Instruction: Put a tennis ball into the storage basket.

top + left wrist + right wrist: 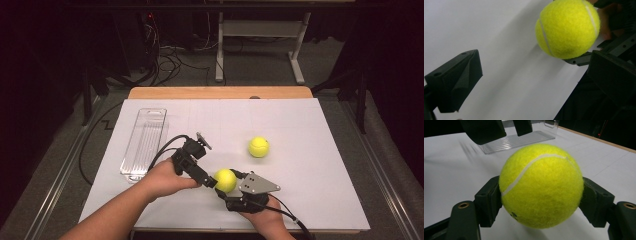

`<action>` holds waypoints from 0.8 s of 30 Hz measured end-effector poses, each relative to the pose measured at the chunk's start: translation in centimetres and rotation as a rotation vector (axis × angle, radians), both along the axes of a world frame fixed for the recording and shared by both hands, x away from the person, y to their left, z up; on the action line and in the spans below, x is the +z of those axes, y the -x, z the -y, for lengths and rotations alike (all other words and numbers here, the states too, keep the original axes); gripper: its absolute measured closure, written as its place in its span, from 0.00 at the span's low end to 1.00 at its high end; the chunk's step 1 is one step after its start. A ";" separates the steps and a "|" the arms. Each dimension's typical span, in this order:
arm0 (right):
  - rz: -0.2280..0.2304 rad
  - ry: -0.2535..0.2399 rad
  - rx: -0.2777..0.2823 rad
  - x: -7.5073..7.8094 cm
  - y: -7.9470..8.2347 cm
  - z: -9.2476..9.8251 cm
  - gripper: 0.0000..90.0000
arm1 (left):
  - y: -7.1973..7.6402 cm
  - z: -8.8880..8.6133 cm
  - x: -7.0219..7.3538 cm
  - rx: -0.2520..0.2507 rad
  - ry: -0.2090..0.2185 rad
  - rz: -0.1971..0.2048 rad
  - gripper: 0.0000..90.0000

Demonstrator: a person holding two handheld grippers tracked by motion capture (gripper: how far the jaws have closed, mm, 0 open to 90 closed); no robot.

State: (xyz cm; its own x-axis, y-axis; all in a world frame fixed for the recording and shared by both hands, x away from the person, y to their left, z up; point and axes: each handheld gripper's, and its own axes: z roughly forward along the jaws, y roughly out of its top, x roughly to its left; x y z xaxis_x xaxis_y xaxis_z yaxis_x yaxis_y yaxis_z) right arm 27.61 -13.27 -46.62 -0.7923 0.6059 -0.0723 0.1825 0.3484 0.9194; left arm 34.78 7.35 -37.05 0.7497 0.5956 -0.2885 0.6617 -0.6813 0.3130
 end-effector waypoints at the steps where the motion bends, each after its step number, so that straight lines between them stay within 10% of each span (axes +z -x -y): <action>1: 0.000 0.002 0.002 0.0 0.0 0.0 0.31 | 0.0 0.1 0.0 -0.002 0.000 0.000 0.01; 24: 0.008 -0.010 0.013 0.4 0.2 -0.3 0.31 | -0.1 2.3 0.3 -0.031 -0.011 -0.006 0.01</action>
State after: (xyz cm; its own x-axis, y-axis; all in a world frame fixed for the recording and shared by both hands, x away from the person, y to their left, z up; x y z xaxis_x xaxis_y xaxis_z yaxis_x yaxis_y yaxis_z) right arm 27.40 -12.99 -46.20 -0.7996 0.5961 -0.0723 0.1709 0.3414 0.9243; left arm 34.90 5.01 -36.72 0.7659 0.5756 -0.2866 0.6424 -0.7048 0.3011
